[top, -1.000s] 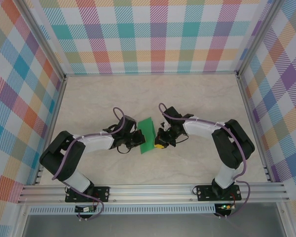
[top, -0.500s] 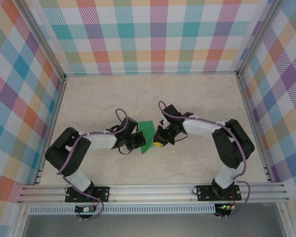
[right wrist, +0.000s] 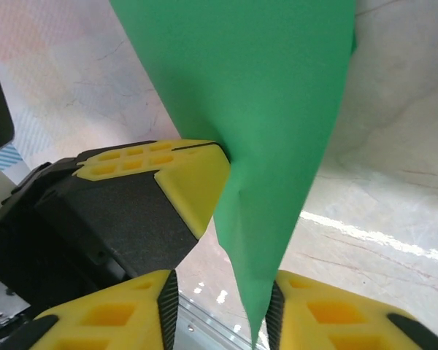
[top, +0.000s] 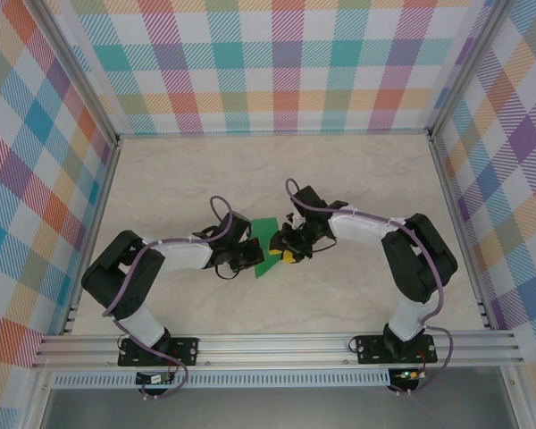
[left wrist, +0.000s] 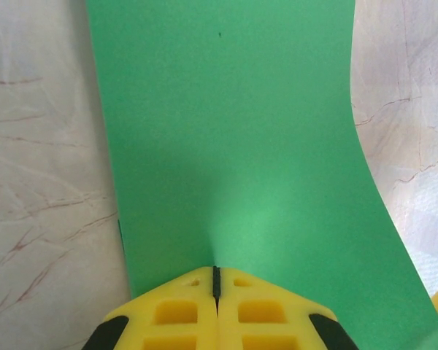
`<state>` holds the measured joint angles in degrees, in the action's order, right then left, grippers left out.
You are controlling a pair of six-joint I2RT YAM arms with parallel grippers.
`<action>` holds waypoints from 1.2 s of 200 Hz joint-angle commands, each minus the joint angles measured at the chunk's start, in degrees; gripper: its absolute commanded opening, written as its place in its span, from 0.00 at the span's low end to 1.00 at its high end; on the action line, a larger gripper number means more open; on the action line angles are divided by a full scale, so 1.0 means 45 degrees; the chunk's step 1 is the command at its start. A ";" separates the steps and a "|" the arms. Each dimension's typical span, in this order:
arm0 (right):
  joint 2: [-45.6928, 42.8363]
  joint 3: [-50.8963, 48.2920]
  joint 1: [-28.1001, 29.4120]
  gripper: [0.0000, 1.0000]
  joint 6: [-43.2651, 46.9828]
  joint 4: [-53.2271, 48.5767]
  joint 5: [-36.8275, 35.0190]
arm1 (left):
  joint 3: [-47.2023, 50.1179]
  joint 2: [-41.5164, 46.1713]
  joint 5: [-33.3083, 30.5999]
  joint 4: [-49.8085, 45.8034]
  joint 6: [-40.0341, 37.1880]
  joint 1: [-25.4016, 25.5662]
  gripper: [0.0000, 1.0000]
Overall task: Fold a paper plane with a square sheet of paper (pick it up from the middle)
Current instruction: Third fold the triangle at the center of the table.
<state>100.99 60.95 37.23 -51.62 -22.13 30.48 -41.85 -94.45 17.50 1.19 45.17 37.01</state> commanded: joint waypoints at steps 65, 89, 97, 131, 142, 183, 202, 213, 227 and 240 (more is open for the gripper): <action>-0.1228 -0.2118 0.0066 0.26 -0.2009 0.2436 -0.0788 | -0.0163 -0.0104 -0.0333 -0.0539 -0.0340 0.0181 0.00; -0.1516 -0.2390 0.0066 0.17 -0.2328 0.2409 -0.0805 | -0.0160 -0.0092 -0.0382 -0.0605 -0.0350 0.0186 0.00; -0.1589 -0.2445 0.0066 0.14 -0.2367 0.2424 -0.0774 | -0.0193 -0.0099 -0.0375 -0.0597 -0.0384 0.0179 0.00; -0.1512 -0.2084 0.0066 0.07 -0.2364 0.2156 -0.0498 | -0.0228 -0.0104 -0.0392 -0.0676 -0.0426 0.0183 0.00; -0.1273 -0.1797 0.0066 0.06 -0.2329 0.1984 -0.0342 | -0.0252 -0.0104 -0.0391 -0.0712 -0.0428 0.0192 0.00; -0.0185 -0.0212 0.0127 0.05 -0.1688 -0.0231 -0.0301 | -0.0277 0.0004 -0.0431 -0.0792 -0.0498 0.0188 0.00; 0.0044 0.0137 0.0124 0.05 -0.1463 -0.1069 -0.0561 | -0.0346 0.0054 -0.0412 -0.0811 -0.0508 0.0188 0.00; 0.0191 0.0276 0.0124 0.05 -0.1385 -0.1299 -0.0601 | -0.0412 0.0091 -0.0365 -0.0805 -0.0535 0.0192 0.00; 0.0411 0.0410 0.0110 0.05 -0.1374 -0.1180 -0.0483 | -0.0484 0.0202 -0.0334 -0.0773 -0.0569 0.0190 0.00; 0.0632 0.0616 0.0162 0.05 -0.1316 -0.1060 -0.0425 | -0.0572 0.0302 -0.0364 -0.0843 -0.0612 0.0175 0.00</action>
<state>101.49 61.60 37.41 -59.07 -24.05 28.27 -42.74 -94.45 16.84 -0.30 43.83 37.10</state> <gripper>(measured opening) 0.054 0.040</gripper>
